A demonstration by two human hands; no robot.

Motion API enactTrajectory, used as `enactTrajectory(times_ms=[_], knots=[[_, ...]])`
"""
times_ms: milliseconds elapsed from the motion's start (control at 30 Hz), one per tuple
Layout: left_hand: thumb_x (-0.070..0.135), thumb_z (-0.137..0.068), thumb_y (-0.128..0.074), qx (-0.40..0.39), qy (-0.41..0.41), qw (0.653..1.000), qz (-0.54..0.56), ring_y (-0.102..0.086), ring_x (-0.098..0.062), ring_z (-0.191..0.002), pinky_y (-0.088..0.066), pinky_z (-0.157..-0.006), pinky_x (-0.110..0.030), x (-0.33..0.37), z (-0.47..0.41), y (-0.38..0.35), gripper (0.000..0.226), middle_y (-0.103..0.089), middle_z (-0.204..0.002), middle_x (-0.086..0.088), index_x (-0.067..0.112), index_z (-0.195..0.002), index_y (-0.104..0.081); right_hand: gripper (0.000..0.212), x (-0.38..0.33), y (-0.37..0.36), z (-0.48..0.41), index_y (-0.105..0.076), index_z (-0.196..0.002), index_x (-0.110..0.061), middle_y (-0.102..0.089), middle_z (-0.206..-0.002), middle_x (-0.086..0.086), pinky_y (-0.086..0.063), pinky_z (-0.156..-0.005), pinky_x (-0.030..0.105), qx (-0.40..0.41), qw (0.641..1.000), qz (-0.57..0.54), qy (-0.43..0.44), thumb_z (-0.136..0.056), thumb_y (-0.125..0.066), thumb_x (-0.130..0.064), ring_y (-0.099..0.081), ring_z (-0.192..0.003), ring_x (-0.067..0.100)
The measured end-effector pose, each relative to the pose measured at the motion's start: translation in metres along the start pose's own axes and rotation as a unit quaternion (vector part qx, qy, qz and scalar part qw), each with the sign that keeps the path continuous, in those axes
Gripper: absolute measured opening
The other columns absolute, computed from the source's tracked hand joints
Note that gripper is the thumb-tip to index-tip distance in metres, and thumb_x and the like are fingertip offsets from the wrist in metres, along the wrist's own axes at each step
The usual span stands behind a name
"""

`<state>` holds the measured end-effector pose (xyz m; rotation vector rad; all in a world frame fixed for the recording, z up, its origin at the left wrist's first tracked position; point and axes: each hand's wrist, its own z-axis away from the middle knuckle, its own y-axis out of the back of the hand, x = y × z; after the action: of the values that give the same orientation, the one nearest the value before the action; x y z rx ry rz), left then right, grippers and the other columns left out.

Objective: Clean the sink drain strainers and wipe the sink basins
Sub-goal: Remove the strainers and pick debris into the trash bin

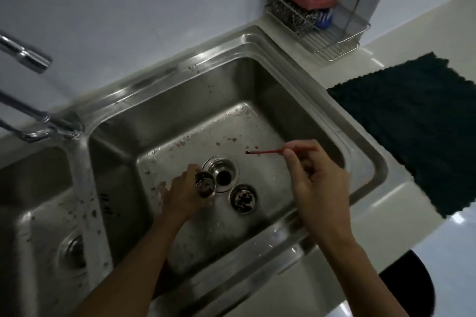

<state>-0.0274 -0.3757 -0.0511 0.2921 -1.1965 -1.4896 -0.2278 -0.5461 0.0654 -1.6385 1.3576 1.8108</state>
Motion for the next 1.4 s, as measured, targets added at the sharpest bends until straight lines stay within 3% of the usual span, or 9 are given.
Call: enactTrajectory(times_ms=[200,367,500,600,733,900,1000,1133,1400], knots=[[0.043,-0.069,-0.088,0.002,-0.026,0.995,-0.095,-0.048,-0.028,-0.134,-0.02,-0.118,-0.054,-0.006,-0.01,-0.008,0.083,-0.057,-0.139,0.001,0.032,-0.134,-0.039,0.014,0.001,-0.022,-0.01,-0.066,-0.11,-0.028,-0.069,-0.095,-0.018,-0.061,-0.07,0.032,-0.022,0.999,0.036,-0.011,-0.099,-0.058,-0.031,-0.068,-0.079,0.004],[0.085,-0.053,-0.076,-0.02,-0.148,0.96,-0.237,0.01,-0.032,-0.16,0.013,-0.12,-0.063,0.0,-0.014,-0.019,0.144,0.008,-0.173,-0.006,0.031,-0.163,0.0,0.015,0.001,-0.024,-0.015,-0.067,-0.109,-0.026,-0.069,-0.097,-0.02,-0.06,-0.07,0.029,-0.02,0.998,0.051,-0.006,-0.099,-0.057,-0.032,-0.068,-0.078,0.002],[0.098,-0.052,-0.06,-0.021,-0.307,0.905,-0.294,-0.037,-0.029,-0.147,-0.003,-0.122,-0.069,0.024,-0.015,-0.037,0.127,-0.043,-0.156,-0.003,0.03,-0.156,-0.035,0.015,0.005,-0.013,-0.015,-0.065,-0.109,-0.029,-0.068,-0.092,-0.02,-0.055,-0.06,0.025,0.002,0.998,0.059,-0.012,-0.099,-0.055,-0.035,-0.064,-0.069,0.006],[0.081,-0.064,-0.07,-0.03,-0.325,0.902,-0.283,-0.046,-0.026,-0.14,0.001,-0.121,-0.063,0.036,-0.014,-0.049,0.101,-0.054,-0.145,0.001,0.03,-0.148,-0.047,0.019,0.007,-0.002,-0.013,-0.066,-0.11,-0.027,-0.068,-0.093,-0.02,-0.058,-0.063,0.027,0.01,0.998,0.054,-0.009,-0.099,-0.053,-0.036,-0.066,-0.072,0.005],[0.065,-0.07,-0.074,0.012,-0.28,0.94,-0.195,-0.051,-0.024,-0.133,-0.009,-0.121,-0.055,0.048,-0.007,-0.046,0.081,-0.055,-0.135,0.003,0.028,-0.139,-0.055,0.014,0.01,0.02,-0.007,-0.068,-0.108,-0.027,-0.07,-0.091,-0.016,-0.06,-0.067,0.034,0.038,0.999,0.029,-0.003,-0.1,-0.058,-0.033,-0.069,-0.078,0.008],[0.046,-0.068,-0.084,0.055,-0.235,0.969,-0.055,-0.044,-0.029,-0.126,-0.05,-0.105,-0.051,0.117,0.029,-0.008,0.092,-0.034,-0.131,0.007,0.031,-0.148,-0.04,0.009,0.001,0.06,0.011,-0.07,-0.104,-0.024,-0.068,-0.09,-0.023,-0.054,-0.059,0.025,0.13,0.991,-0.003,0.003,-0.1,-0.062,-0.024,-0.067,-0.077,0.005],[0.04,-0.068,-0.086,0.109,-0.286,0.952,0.003,-0.05,-0.027,-0.125,-0.055,-0.097,-0.047,0.18,0.06,0.013,0.103,-0.035,-0.134,0.006,0.029,-0.154,-0.029,0.009,-0.006,0.097,0.027,-0.07,-0.103,-0.023,-0.07,-0.095,-0.019,-0.052,-0.053,0.029,0.173,0.984,-0.042,0.005,-0.1,-0.063,-0.021,-0.067,-0.074,0.011],[0.055,-0.064,-0.085,0.178,-0.382,0.907,0.022,-0.049,-0.018,-0.114,-0.054,-0.092,-0.045,0.271,0.123,0.009,0.092,-0.042,-0.128,0.006,0.023,-0.14,-0.044,0.009,-0.009,0.164,0.054,-0.068,-0.102,-0.029,-0.071,-0.094,-0.021,-0.053,-0.059,0.017,0.248,0.966,-0.067,0.011,-0.099,-0.063,-0.023,-0.07,-0.083,0.007],[0.048,-0.065,-0.093,0.182,-0.48,0.858,0.018,-0.058,-0.017,-0.105,-0.055,-0.086,-0.037,0.397,0.248,-0.152,0.078,-0.056,-0.119,-0.001,0.017,-0.125,-0.054,0.013,0.072,0.299,0.13,-0.068,-0.107,-0.033,-0.069,-0.1,-0.022,-0.056,-0.068,0.028,0.391,0.918,0.001,-0.065,-0.099,-0.061,-0.027,-0.067,-0.089,0.006]])
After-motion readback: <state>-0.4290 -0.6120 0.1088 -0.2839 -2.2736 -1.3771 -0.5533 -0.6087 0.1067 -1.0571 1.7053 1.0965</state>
